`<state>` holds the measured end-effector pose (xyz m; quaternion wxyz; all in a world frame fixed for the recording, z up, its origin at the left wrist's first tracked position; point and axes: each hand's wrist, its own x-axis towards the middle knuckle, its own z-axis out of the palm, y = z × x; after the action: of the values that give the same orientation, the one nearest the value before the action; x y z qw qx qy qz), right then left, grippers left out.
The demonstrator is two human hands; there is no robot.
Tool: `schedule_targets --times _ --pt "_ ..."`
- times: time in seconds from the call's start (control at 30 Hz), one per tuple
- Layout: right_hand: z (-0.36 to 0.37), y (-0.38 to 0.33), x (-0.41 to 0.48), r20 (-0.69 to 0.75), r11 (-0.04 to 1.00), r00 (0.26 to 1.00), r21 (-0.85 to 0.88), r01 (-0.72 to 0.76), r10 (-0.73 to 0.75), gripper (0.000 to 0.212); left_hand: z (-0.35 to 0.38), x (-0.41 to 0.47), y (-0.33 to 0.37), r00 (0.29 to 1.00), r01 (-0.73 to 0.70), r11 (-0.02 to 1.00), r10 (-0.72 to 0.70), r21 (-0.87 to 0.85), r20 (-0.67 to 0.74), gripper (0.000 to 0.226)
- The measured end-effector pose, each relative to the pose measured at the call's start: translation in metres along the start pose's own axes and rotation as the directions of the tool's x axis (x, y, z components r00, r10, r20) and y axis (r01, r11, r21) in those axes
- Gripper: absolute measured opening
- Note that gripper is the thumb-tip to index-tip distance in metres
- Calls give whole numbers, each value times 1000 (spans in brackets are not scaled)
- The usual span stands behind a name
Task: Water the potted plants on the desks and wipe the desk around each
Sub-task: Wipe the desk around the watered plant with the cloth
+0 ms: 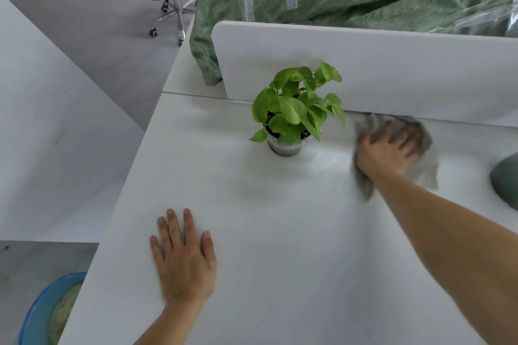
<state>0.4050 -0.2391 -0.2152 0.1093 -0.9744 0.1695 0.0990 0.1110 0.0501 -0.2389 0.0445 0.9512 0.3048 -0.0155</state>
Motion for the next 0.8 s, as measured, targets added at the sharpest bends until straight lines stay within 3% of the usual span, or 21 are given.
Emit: schedule_targets --times 0.03,0.1,0.2,0.27,0.3,0.33,0.43,0.5,0.57,0.63,0.7,0.8 --pt "8 -21 -11 16 1000 999 0 30 -30 73 0 0 0 1000 -2 1000 2 3 5 65" --pt "26 -48 -36 45 964 965 -49 262 -259 68 -1 -1 0 1000 -5 1000 5 6 7 65" --pt "21 -26 -44 147 798 806 -127 590 -573 68 -1 -1 0 1000 -1 1000 1 8 1 65" --pt "4 14 -14 168 689 710 -172 704 -684 79 -2 -1 2 1000 -4 1000 4 14 5 66" --pt "-4 35 4 132 691 720 -208 693 -682 83 -2 -1 2 1000 -1 1000 1 11 7 66" --pt "-12 55 21 80 747 776 -227 625 -625 85 -2 -1 2 1000 4 1000 -4 10 6 66" --pt "-25 87 44 -74 968 970 -117 221 -231 81 -1 0 2 1000 -3 1000 3 12 5 66" --pt "-16 59 35 -85 998 994 25 -62 64 83 -1 1 1 1000 1 1000 -1 14 3 66" --pt "-4 14 8 -53 985 988 105 -139 145 82 -1 0 1 1000 1 1000 -1 7 11 66" --pt "21 -22 -38 -25 998 998 29 52 -51 74 -2 0 0 1000 -3 1000 3 5 14 66" --pt "39 -30 -90 53 933 937 -88 348 -345 69 -4 -1 1 1000 0 1000 0 8 13 67" --pt "27 18 -107 223 646 664 -157 747 -714 68 -5 -1 2 1000 5 1000 -5 11 28 67"
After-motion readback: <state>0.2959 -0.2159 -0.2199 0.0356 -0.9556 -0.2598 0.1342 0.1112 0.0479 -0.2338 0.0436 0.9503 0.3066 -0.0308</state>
